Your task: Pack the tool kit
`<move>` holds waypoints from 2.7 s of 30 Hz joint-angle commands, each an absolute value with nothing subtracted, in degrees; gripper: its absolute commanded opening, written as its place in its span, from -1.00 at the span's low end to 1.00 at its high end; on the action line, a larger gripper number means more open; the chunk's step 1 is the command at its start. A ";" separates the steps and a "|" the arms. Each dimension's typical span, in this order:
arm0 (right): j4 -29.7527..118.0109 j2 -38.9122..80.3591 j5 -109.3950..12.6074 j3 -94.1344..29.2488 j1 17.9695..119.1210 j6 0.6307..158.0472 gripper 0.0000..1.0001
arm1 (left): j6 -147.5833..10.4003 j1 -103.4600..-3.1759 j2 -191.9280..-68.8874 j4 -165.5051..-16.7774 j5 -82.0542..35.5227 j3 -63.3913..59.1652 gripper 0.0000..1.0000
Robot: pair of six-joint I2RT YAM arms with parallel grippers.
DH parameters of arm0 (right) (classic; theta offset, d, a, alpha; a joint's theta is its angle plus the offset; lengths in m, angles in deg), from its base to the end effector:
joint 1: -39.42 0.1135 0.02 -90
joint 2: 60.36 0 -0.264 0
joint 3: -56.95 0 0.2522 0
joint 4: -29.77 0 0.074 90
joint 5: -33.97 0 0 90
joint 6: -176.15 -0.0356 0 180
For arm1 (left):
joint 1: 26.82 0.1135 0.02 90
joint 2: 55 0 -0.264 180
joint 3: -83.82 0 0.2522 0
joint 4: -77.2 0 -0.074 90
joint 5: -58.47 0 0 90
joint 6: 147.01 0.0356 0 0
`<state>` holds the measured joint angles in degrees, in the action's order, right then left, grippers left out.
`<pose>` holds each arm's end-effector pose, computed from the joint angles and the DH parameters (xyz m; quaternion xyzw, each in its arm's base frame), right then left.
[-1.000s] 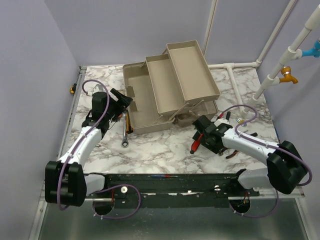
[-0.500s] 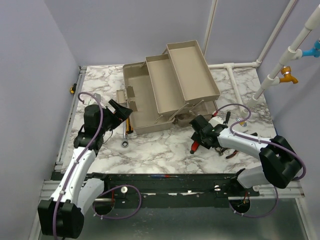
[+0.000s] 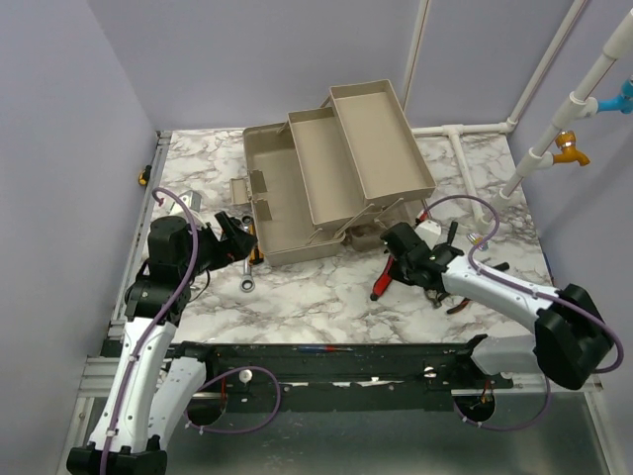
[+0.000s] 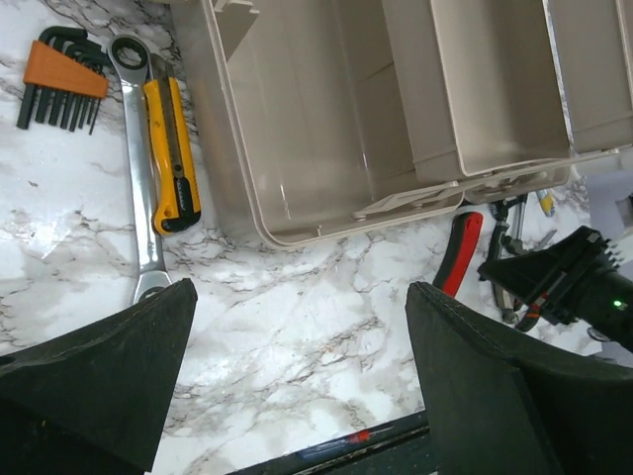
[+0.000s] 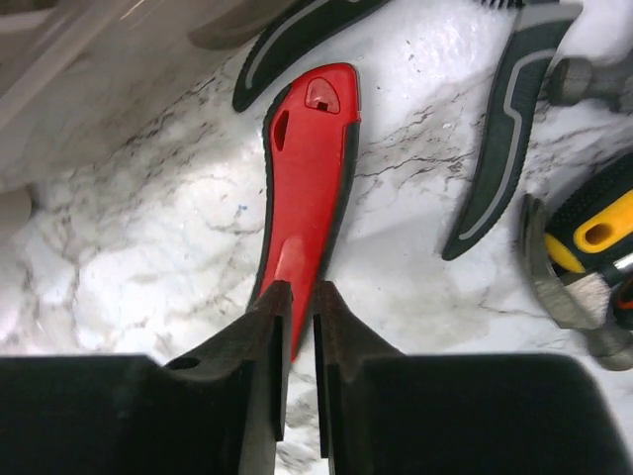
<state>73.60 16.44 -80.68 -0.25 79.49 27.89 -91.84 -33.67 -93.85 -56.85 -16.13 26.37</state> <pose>0.1970 0.1463 0.1908 0.1987 0.9311 0.0340 0.3040 0.1474 -0.0272 0.3098 -0.1371 0.8383 -0.2903 0.4408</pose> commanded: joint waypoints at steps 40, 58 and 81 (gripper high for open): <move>67.56 8.77 -55.46 -6.94 83.88 49.14 -0.91 | -83.38 -32.62 -93.74 -51.44 -14.19 25.14 0.75; 83.82 34.86 -70.28 -54.41 83.70 64.71 -0.91 | -81.10 -32.63 -93.71 -53.54 -4.63 26.21 0.81; 84.71 43.70 -70.30 -68.32 83.10 70.83 0.41 | -99.96 -32.72 -103.59 -67.11 -34.72 37.24 0.65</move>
